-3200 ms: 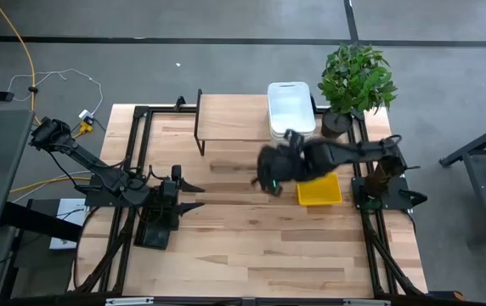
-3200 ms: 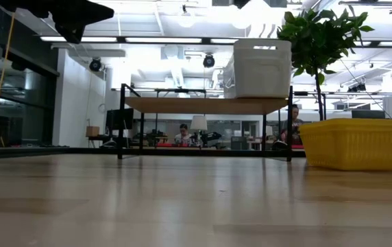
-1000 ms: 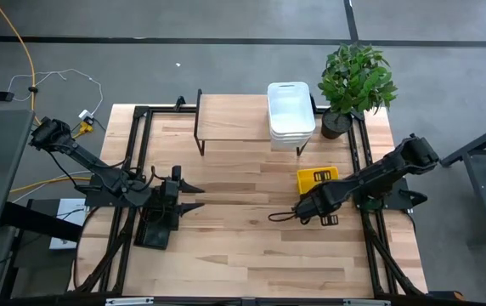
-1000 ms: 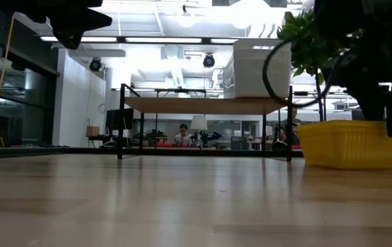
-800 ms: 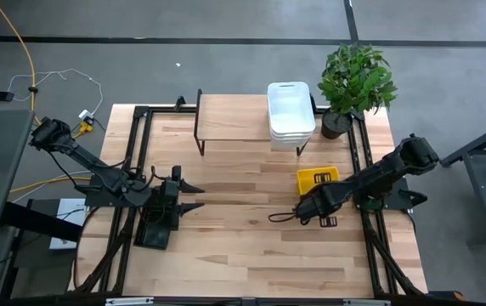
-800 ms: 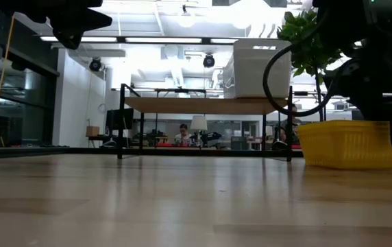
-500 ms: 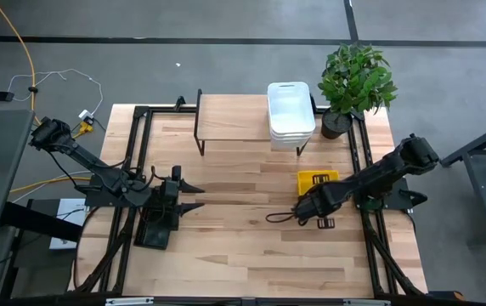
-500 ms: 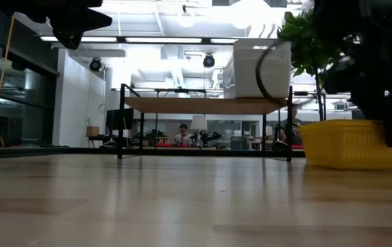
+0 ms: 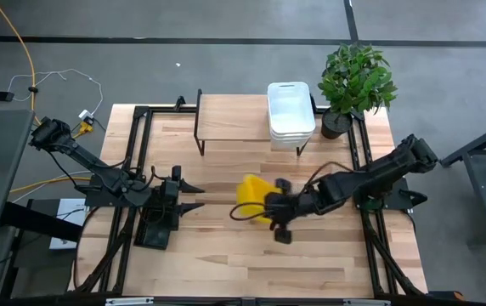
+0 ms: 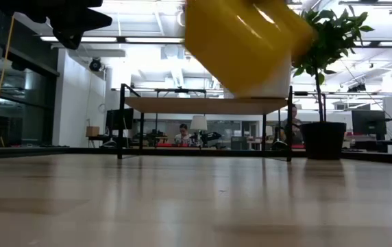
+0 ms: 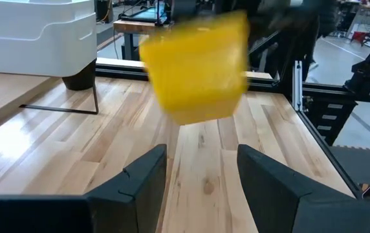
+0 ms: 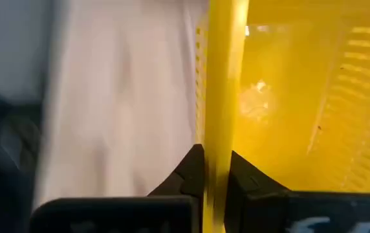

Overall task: Stack baskets on shelf by color
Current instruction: Put the stacked yellow bins on the shelf

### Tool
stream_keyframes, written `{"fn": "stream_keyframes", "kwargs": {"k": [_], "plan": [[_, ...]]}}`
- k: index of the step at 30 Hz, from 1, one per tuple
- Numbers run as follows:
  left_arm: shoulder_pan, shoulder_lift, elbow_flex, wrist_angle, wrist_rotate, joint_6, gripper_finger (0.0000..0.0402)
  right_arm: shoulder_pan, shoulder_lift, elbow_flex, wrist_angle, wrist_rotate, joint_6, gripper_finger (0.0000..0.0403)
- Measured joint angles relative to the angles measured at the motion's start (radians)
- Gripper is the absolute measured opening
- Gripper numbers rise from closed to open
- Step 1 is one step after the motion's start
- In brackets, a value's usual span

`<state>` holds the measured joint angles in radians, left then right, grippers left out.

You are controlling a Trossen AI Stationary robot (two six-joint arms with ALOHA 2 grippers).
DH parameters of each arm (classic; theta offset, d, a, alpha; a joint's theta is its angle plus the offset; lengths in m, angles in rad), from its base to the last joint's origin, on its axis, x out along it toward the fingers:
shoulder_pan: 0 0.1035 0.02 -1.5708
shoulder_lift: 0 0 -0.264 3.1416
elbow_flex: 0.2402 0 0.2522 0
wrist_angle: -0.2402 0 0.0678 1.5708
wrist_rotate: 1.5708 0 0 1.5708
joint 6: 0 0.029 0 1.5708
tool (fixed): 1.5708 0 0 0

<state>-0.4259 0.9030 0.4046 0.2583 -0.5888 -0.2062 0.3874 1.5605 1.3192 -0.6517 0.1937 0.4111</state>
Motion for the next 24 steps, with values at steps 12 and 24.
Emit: {"fn": "stream_keyframes", "kwargs": {"k": [12,24], "plan": [[0.000,0.000,0.000,0.001,-0.002,0.000,0.0176,-0.068,0.303,0.694,-0.051,0.363,-0.096,0.0003],[0.000,0.000,0.001,0.000,0.001,0.007,0.0176,-0.363,0.514,0.949,-0.360,0.266,0.143,0.0003]]}}
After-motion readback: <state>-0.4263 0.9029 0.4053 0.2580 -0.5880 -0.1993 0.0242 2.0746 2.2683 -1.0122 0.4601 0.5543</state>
